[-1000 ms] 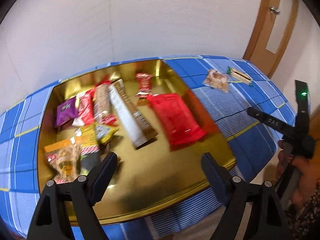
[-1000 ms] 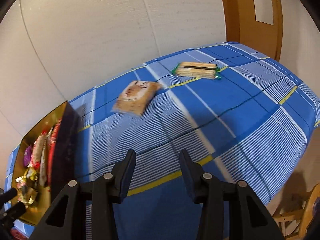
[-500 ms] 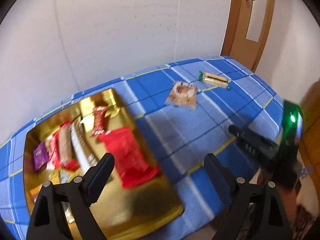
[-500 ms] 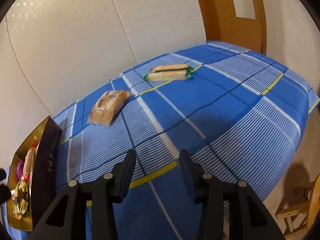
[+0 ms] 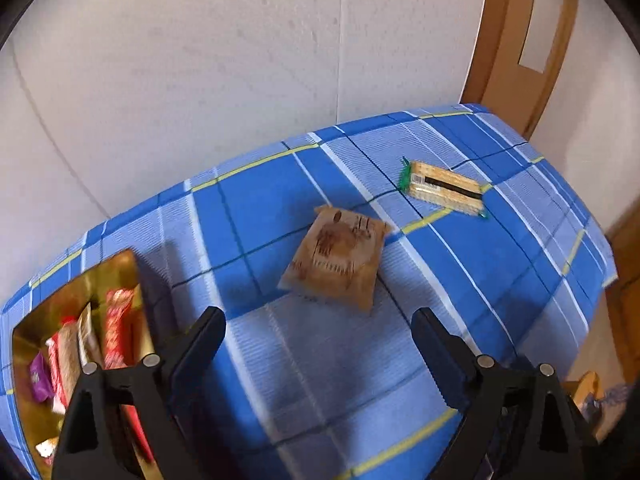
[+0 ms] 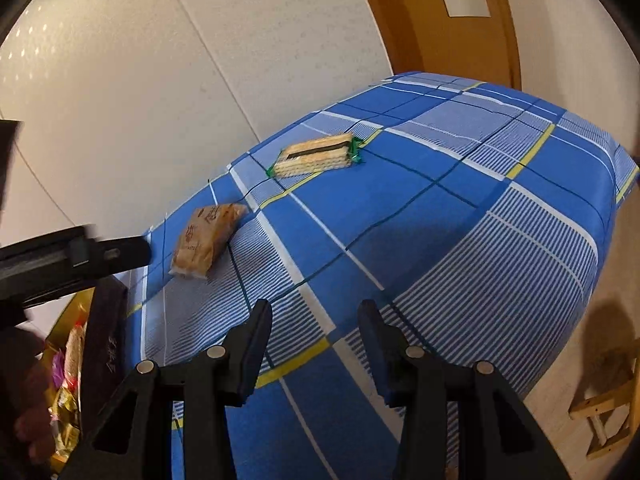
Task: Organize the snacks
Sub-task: 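Reach the left gripper to the brown pastry bag and grasp it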
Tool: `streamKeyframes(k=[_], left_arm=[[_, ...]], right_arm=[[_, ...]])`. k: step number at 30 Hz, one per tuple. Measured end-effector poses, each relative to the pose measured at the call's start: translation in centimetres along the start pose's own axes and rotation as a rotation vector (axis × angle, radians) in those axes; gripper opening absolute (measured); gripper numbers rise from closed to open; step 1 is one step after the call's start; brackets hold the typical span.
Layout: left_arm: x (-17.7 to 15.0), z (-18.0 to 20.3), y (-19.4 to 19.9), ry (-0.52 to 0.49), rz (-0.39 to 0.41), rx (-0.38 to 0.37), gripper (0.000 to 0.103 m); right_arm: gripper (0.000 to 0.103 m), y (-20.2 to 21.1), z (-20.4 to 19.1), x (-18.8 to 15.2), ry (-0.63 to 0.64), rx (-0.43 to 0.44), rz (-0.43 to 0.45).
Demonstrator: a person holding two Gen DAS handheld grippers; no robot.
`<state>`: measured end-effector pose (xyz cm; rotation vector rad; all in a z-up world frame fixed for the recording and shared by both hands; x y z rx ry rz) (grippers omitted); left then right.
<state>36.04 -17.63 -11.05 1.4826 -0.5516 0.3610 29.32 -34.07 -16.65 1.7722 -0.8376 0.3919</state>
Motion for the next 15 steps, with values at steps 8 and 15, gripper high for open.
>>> streamKeyframes(k=[8,15], left_arm=[[2.3,0.7,-5.0,-0.027,-0.008,0.067,0.095],[3.4,0.5,-7.9,-0.011,-0.003,0.062,0.095]], right_arm=[[0.046,0.2,-0.1,0.0,-0.015,0.02,-0.004],[0.046,0.3,0.1,0.1,-0.021,0.024,0.001]])
Point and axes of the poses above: each gripper's, at about its wrist camera, not at the fingertips, and y roughly against the way its jaws point, z to its right, x to its top, the point moved 8 cm from there along -y, roughly the way its jaws point
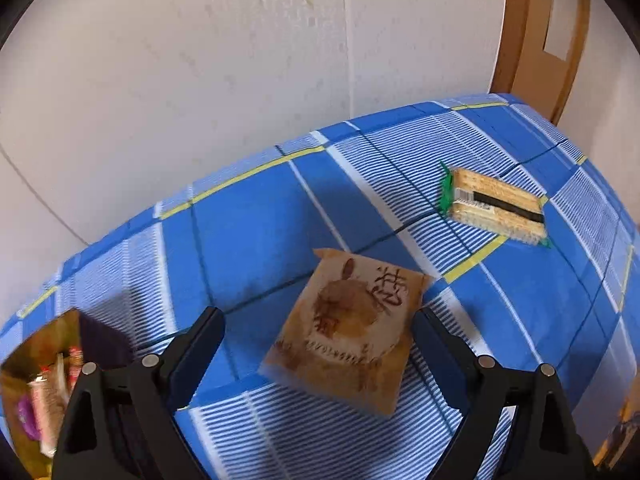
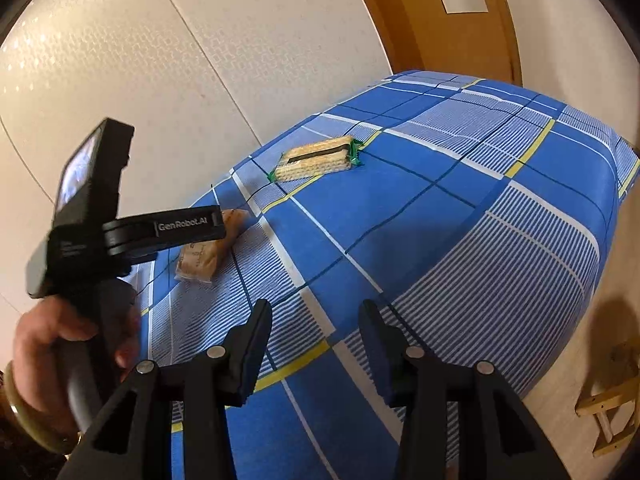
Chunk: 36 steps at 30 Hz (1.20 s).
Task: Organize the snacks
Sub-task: 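Reach the left gripper to the brown pastry bag and grasp it, then grasp the cracker bar with green ends with the right gripper while the left holds the pastry bag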
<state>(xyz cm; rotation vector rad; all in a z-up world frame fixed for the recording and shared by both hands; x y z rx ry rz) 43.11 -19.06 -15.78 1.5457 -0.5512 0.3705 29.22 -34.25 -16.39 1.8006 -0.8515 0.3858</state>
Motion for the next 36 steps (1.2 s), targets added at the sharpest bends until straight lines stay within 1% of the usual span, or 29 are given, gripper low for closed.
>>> streamKeyframes(k=[1,2,3,4,5,7,8,11,16,18,19,20,21,22,23,26,28,30,32,33,34,36], left_arm=[[-0.1,0.1,-0.2,0.004,-0.001,-0.017,0.093],[-0.4,0.4,-0.6,0.012,-0.013,-0.052,0.081],[-0.7,0.6,-0.9,0.018,-0.029,-0.091,0.074],[-1.1,0.8,-1.1,0.02,-0.043,-0.101,0.069],[-1.2,0.8,-0.9,0.015,-0.029,-0.095,0.067],[-1.7,0.9,-0.6,0.023,-0.017,-0.105,0.066],[-1.9,0.9,-0.4,0.024,-0.011,-0.095,0.066],[-3.3,1.0,0.5,0.035,-0.007,-0.032,0.066],[-6.2,1.0,2.3,0.123,0.005,0.006,0.066],[-7.3,1.0,3.1,0.151,0.034,0.015,0.066],[-8.0,1.1,3.5,0.144,0.07,0.021,0.066],[-8.4,1.2,3.8,0.13,0.099,0.022,0.066],[-9.0,1.3,4.2,0.123,0.112,0.007,0.066],[-9.5,1.2,4.3,0.139,0.113,-0.025,0.066],[-9.8,1.1,4.5,0.146,0.123,-0.026,0.066],[-10.3,1.4,4.4,0.127,0.119,-0.007,0.066],[-10.5,1.5,4.3,0.131,0.119,-0.014,0.066],[-10.7,1.5,4.1,0.131,0.119,-0.014,0.066],[-10.7,1.5,4.0,0.135,0.119,-0.015,0.066],[-10.7,1.6,4.0,0.136,0.118,-0.014,0.066],[-10.7,1.6,3.9,0.137,0.118,-0.013,0.066],[-10.4,1.7,3.9,0.141,0.117,-0.015,0.066]], right_arm=[[0.046,0.0,0.1,0.0,-0.008,0.003,-0.002],[0.046,0.0,0.2,0.1,-0.017,0.007,-0.003],[0.046,-0.1,0.3,0.1,-0.026,0.009,-0.004],[0.046,-0.1,0.5,0.2,-0.033,0.011,-0.004],[0.046,0.0,0.7,0.4,-0.042,0.014,-0.001],[0.046,0.2,1.0,0.6,-0.059,0.013,0.007],[0.046,0.3,1.3,0.7,-0.073,0.016,0.012],[0.046,0.4,2.0,0.9,-0.104,0.017,0.017],[0.046,0.3,3.0,0.8,-0.138,0.01,0.009],[0.046,0.4,3.4,0.9,-0.136,-0.002,0.015],[0.046,0.5,3.6,1.0,-0.135,-0.007,0.019],[0.046,0.5,3.8,1.0,-0.131,-0.01,0.021],[0.046,0.5,3.9,1.0,-0.128,-0.013,0.022],[0.046,0.5,4.0,1.1,-0.125,-0.016,0.024],[0.046,0.4,4.1,1.1,-0.117,-0.019,0.025],[0.046,0.0,3.6,1.6,-0.061,-0.016,0.017],[0.046,-0.5,2.6,2.4,0.017,0.001,0.007],[0.046,-1.8,1.2,4.1,0.146,-0.014,-0.007],[0.05,-3.7,0.0,6.2,0.257,-0.015,-0.031],[0.051,-4.5,-0.4,7.1,0.302,-0.029,-0.038],[0.052,-5.5,-0.7,8.4,0.355,-0.052,-0.038],[0.054,-7.6,-1.7,11.1,0.442,-0.05,-0.032]])
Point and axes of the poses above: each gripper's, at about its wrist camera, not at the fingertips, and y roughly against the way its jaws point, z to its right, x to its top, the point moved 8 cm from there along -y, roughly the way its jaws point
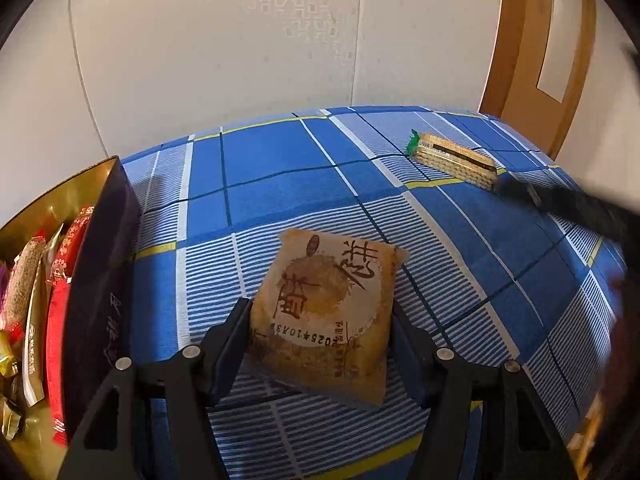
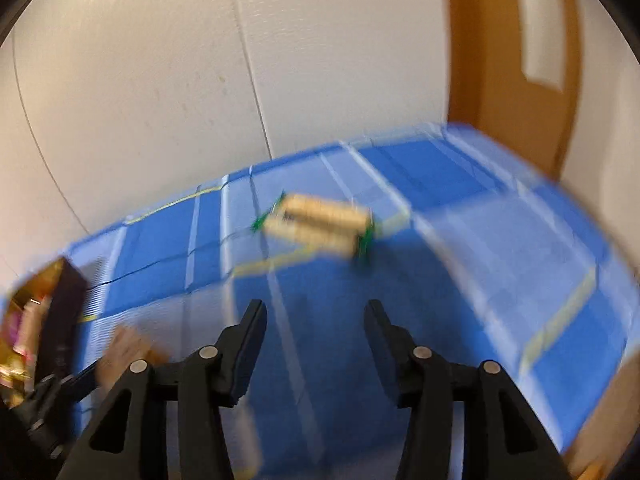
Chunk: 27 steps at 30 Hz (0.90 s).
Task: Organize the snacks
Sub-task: 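Grasp the cracker bar with green ends with the right gripper while the left holds the pastry bag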
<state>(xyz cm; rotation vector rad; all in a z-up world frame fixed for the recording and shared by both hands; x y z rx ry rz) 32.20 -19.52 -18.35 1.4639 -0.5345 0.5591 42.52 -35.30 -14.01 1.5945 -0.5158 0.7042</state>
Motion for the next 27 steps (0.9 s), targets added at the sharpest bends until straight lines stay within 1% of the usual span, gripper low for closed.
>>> streamKeyframes(k=[2,3,6,7,9,10,12,13,14,15,17,18,21,23,25,26,27], left_arm=[[0.1,-0.2,0.4,0.005,0.0,-0.002,0.066],[0.0,-0.2,0.4,0.008,0.0,-0.004,0.066],[-0.1,-0.3,0.3,0.011,0.0,-0.008,0.066],[-0.1,-0.3,0.3,0.014,0.0,-0.011,0.066],[-0.1,-0.4,0.3,0.019,0.0,-0.019,0.066],[0.0,-0.4,0.3,0.022,0.001,-0.022,0.066],[0.0,-0.4,0.4,0.028,0.001,-0.028,0.066],[0.0,-0.5,0.4,0.031,0.002,-0.03,0.066],[0.0,-0.5,0.4,0.033,0.002,-0.03,0.066],[0.0,-0.5,0.3,0.035,0.002,-0.03,0.066],[0.1,-0.5,0.3,0.038,0.002,-0.027,0.066],[0.1,-0.5,0.2,0.038,0.002,-0.027,0.066],[0.1,-0.5,0.3,0.042,0.003,-0.033,0.066],[0.0,-0.5,0.3,0.039,0.003,-0.032,0.066],[0.1,-0.5,0.3,0.036,0.002,-0.03,0.066],[0.1,-0.5,0.3,0.038,0.002,-0.032,0.066],[0.1,-0.5,0.3,0.039,0.003,-0.035,0.066]], right_arm=[[0.063,-2.4,0.2,2.6,0.027,0.034,-0.012],[0.063,-3.5,0.4,3.4,0.022,0.048,-0.027],[0.063,-6.3,1.3,5.6,-0.015,0.053,-0.046],[0.063,-7.2,1.5,5.9,-0.029,0.056,-0.07],[0.063,-9.2,1.9,5.2,-0.073,0.094,-0.155],[0.063,-9.5,1.8,4.6,-0.108,0.137,-0.19],[0.064,-8.4,1.4,3.9,-0.155,0.229,-0.204],[0.065,-7.8,0.9,3.4,-0.164,0.288,-0.223],[0.065,-7.0,0.2,2.8,-0.145,0.326,-0.238],[0.065,-6.5,0.0,2.6,-0.112,0.3,-0.232],[0.065,-5.8,-0.7,2.6,-0.011,0.207,-0.208],[0.065,-5.8,-1.1,2.7,0.013,0.193,-0.209],[0.065,-6.1,-2.9,2.9,0.053,0.164,-0.218],[0.065,-6.8,-3.7,2.7,0.076,0.073,-0.231],[0.064,-6.5,-4.3,2.5,0.098,0.024,-0.211],[0.059,-6.1,-4.6,2.1,0.123,0.003,-0.194],[0.053,-5.5,-4.8,1.8,0.127,0.007,-0.173]])
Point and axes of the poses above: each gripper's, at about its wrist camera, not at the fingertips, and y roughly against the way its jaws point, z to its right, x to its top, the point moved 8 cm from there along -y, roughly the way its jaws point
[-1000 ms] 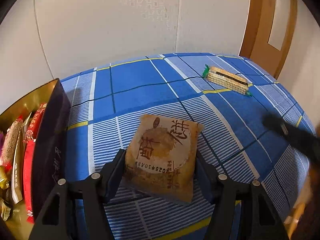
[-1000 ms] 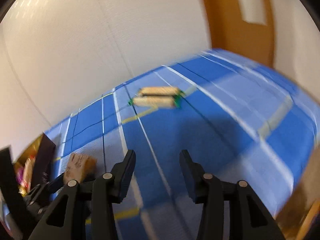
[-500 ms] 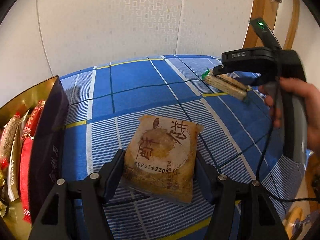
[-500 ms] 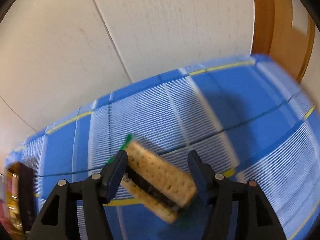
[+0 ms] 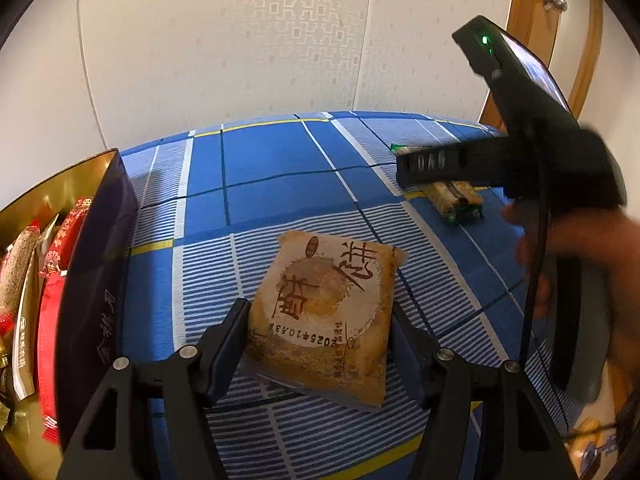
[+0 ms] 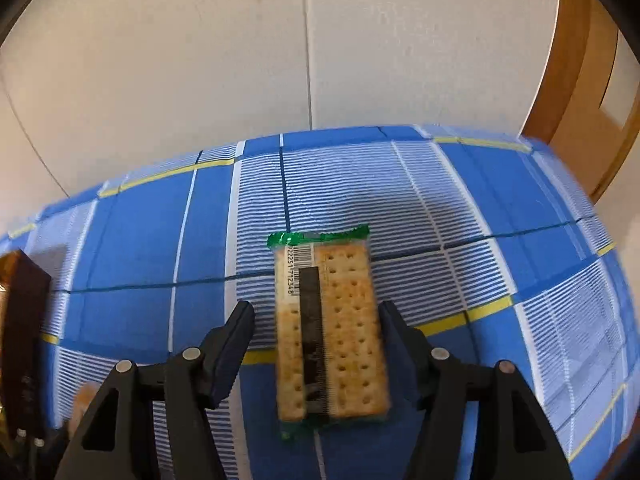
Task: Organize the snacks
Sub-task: 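Grasp the cracker bar with green ends with the right gripper while the left holds the pastry bag, then carry the pastry bag into the gold tray and open the left gripper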
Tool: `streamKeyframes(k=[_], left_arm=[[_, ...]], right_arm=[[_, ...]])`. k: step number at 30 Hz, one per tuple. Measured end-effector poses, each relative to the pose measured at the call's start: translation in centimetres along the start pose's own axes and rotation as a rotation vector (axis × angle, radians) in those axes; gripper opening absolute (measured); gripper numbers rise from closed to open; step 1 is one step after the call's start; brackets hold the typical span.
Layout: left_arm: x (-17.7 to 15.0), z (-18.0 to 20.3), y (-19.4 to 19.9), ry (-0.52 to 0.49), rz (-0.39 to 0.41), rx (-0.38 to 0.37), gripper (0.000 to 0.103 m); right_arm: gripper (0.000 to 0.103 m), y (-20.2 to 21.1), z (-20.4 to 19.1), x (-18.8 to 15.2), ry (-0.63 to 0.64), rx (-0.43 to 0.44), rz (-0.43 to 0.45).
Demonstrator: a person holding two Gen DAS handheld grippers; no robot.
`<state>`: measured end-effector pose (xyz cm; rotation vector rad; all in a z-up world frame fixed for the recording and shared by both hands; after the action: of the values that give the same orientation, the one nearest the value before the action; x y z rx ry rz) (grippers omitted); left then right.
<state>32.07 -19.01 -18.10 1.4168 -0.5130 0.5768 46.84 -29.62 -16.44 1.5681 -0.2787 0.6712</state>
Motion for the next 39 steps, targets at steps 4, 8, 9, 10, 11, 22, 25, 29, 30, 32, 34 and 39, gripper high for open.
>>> streamKeyframes(k=[4,8,9,10,11,22,25,29,30,32,34,39], left_arm=[[0.0,0.0,-0.1,-0.001,-0.001,0.002,0.066],[0.0,0.0,-0.1,0.001,0.0,-0.001,0.066],[0.0,0.0,0.0,0.003,0.0,-0.004,0.066],[0.0,0.0,0.0,0.005,0.001,-0.007,0.066],[0.0,0.0,0.0,0.006,0.001,-0.008,0.066],[0.2,-0.2,0.4,0.004,0.008,-0.035,0.065],[0.5,-0.8,1.1,0.031,0.031,-0.047,0.063],[0.9,-0.6,2.7,0.036,0.077,-0.098,0.062],[1.0,-0.4,3.1,0.027,0.088,-0.109,0.062],[1.0,0.2,4.2,0.002,0.105,-0.13,0.062],[0.8,0.6,5.3,-0.012,0.11,-0.147,0.062],[-0.3,0.3,7.6,0.001,0.097,-0.179,0.062]], right_arm=[[0.048,2.3,-0.1,-2.4,-0.08,0.014,0.014],[0.048,4.2,0.1,-6.0,-0.178,0.03,0.051],[0.048,5.0,0.1,-7.0,-0.202,0.025,0.065],[0.048,5.6,0.1,-8.1,-0.228,0.016,0.076],[0.048,6.3,0.2,-9.0,-0.258,0.015,0.085],[0.048,12.1,-0.5,-15.5,-0.385,-0.014,0.218],[0.048,12.1,-0.3,-16.0,-0.387,-0.027,0.222],[0.048,11.8,0.2,-16.4,-0.438,0.009,0.229],[0.048,11.9,0.1,-16.4,-0.438,0.014,0.233],[0.048,11.8,-0.2,-16.4,-0.433,0.017,0.234],[0.048,11.5,-0.5,-16.4,-0.43,0.028,0.233],[0.047,11.9,-0.5,-16.5,-0.442,0.048,0.254]])
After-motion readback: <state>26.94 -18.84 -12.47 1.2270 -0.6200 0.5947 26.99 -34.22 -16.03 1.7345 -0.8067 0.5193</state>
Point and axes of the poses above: each gripper's, at about its wrist camera, not at the fingertips, and y roughly against the way its jaws point, z to its right, x to its top, the point moved 8 cm from there along -y, roughly the way its jaws point
